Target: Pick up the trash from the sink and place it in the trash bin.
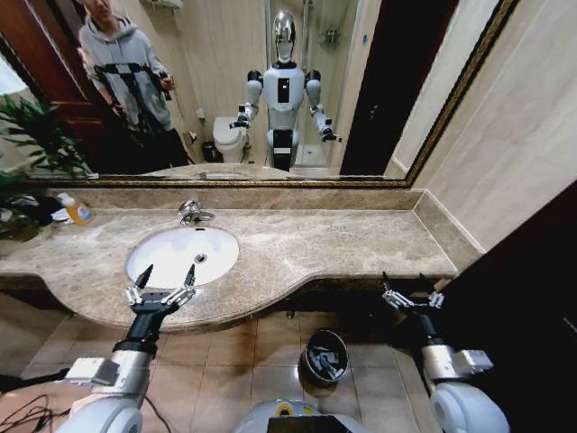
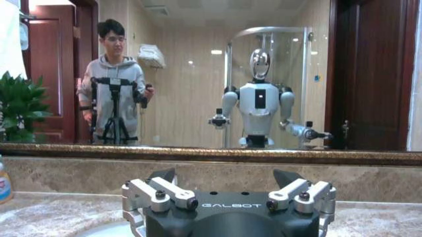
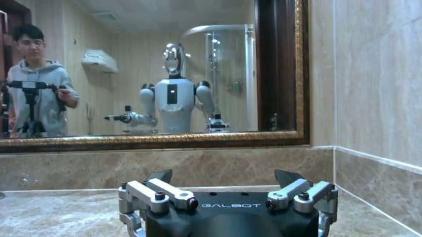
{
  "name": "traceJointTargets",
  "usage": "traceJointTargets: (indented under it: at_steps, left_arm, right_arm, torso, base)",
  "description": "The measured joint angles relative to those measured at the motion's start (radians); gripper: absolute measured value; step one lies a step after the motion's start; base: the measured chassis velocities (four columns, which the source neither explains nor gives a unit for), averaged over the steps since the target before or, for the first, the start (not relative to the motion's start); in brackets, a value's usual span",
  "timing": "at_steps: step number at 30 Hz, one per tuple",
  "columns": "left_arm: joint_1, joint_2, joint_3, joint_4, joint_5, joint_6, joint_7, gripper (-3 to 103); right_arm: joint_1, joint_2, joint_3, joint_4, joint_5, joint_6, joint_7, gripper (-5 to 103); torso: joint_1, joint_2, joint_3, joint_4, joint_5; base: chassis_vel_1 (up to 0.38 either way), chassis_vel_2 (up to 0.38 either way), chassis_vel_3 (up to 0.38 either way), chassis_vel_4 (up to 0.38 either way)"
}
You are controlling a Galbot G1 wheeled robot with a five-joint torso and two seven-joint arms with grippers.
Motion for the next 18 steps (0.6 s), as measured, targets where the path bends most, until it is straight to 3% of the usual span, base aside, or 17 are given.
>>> traceJointTargets:
  at_steps: [18]
  left_arm:
    - [0.0,0.0,0.0,0.0,0.0,0.0,0.0,100]
  right_arm:
    - [0.002,0.0,-0.003,-0.01,-0.006,0.002,-0.003,100]
  torso:
    - [0.0,0.0,0.0,0.0,0.0]
  base:
    - [0.0,0.0,0.0,0.0]
